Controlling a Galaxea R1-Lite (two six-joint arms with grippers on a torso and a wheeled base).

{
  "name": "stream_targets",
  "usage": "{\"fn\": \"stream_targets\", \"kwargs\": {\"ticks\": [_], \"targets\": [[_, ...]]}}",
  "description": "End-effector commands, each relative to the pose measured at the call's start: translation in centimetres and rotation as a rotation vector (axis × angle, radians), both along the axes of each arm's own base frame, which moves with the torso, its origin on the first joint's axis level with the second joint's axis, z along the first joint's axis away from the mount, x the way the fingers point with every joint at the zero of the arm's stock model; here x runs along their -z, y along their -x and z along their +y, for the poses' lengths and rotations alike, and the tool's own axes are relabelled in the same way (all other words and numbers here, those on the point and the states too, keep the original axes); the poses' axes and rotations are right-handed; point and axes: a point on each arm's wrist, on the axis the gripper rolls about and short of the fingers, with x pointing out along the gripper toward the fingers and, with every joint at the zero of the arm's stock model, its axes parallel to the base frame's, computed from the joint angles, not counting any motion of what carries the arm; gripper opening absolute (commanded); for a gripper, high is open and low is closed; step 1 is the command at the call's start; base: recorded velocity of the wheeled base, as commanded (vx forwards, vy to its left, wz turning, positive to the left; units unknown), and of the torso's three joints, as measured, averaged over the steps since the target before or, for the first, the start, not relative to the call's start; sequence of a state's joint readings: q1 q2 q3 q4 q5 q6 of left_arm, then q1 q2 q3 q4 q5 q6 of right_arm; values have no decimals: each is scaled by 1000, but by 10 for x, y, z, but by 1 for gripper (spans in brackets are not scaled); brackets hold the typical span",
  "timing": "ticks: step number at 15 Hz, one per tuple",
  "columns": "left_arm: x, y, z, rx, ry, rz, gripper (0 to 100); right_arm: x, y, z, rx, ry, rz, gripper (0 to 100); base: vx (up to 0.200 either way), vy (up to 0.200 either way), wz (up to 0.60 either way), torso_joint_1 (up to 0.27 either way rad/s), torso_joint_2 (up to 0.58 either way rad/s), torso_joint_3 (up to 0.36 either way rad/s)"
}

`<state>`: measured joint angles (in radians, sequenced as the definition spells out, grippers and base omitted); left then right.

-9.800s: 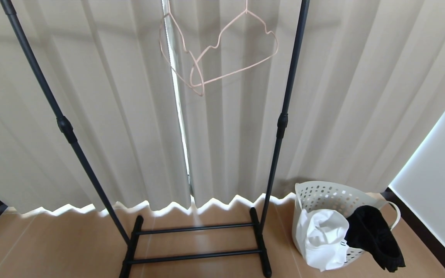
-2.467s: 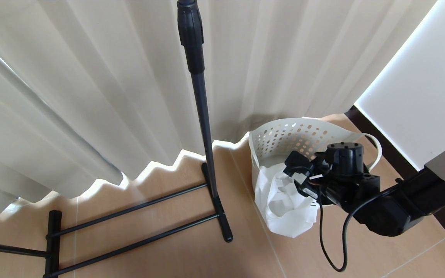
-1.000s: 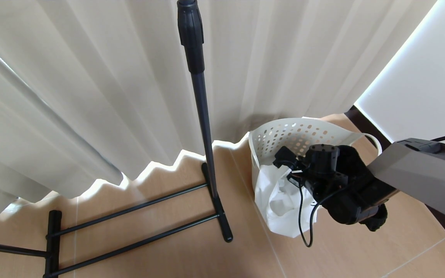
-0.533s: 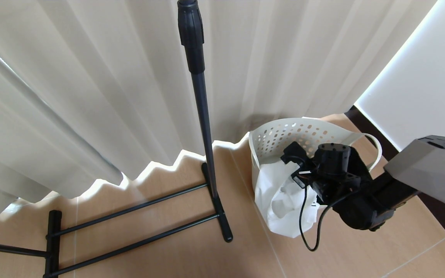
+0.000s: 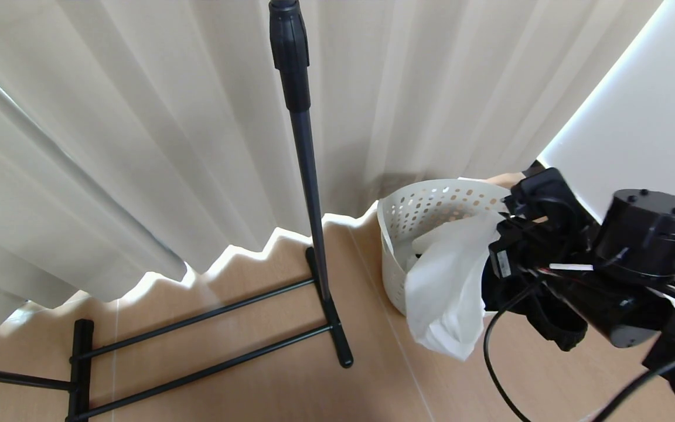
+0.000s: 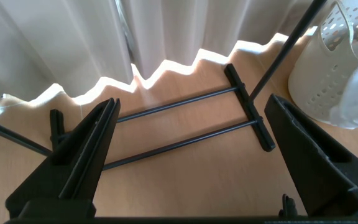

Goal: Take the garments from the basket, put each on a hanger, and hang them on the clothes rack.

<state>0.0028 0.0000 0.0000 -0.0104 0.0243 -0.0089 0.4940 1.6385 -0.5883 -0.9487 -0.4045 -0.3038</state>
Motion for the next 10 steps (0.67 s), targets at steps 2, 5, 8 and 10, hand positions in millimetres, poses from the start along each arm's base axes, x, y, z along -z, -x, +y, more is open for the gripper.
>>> {"fn": "stream_targets", "kwargs": {"ticks": [2,5,8,10], "targets": [[0,0,0,1,-1,0,100,-43,70,-9,-162,-236,-100,0,0,0,0,0,0,0],[0,0,0,2,-4,0,100,-44,73,-9,-235,-262,-59,0,0,0,0,0,0,0],[0,0,0,2,-1,0,100,-40,70,-11,-217,-255,-49,0,0,0,0,0,0,0],[0,0,0,4,-1,0,100,-40,70,-11,-215,-256,-50,0,0,0,0,0,0,0]]}}
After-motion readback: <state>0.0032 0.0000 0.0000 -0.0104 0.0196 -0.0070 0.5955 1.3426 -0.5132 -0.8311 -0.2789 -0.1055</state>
